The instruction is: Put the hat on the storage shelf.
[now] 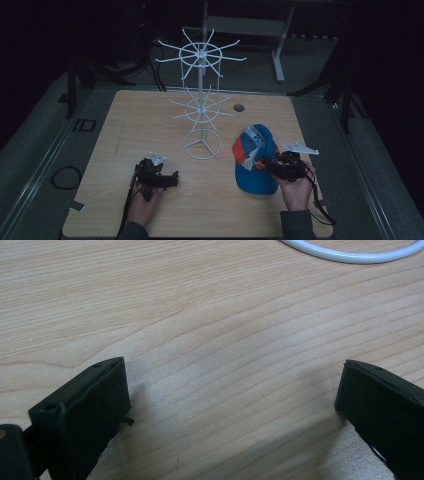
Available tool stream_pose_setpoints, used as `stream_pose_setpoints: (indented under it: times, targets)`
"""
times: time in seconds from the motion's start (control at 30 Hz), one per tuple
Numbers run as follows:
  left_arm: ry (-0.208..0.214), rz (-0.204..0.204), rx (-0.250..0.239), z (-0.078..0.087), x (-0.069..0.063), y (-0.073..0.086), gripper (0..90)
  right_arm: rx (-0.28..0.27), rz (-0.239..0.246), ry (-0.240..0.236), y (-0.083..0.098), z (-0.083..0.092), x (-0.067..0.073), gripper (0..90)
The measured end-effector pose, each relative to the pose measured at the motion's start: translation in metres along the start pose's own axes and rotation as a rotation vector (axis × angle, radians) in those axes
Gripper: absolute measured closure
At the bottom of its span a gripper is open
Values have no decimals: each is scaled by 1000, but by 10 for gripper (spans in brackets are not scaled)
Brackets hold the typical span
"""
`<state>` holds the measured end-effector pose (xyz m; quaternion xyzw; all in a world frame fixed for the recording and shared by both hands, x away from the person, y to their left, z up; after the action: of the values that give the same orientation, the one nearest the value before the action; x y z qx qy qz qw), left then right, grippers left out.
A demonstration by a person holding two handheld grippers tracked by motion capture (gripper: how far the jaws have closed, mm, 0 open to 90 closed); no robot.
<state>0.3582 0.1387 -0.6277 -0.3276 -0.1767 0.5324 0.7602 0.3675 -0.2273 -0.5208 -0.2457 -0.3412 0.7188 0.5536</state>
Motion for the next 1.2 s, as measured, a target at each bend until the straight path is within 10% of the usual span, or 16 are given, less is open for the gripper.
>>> stream_pose_setpoints:
  times: [0.43,1.2]
  targets:
    - [0,0,0,0,0,0,14,79,113,-26,-15,-13,1,363]
    - [1,1,0,0,0,0,14,152,83,-17,-49,-46,-14,355]
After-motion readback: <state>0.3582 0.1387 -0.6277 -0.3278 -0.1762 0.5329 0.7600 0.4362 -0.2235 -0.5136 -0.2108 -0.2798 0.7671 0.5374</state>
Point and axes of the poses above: each handheld gripper's, and its own axes: z roughly backward along the jaws, y roughly out of its underside, x roughly to its left, the point moved 8 cm from there along -z, roughly forward along the jaws, and after that the axes turned 6 degrees about y, right-handed, at the moved point
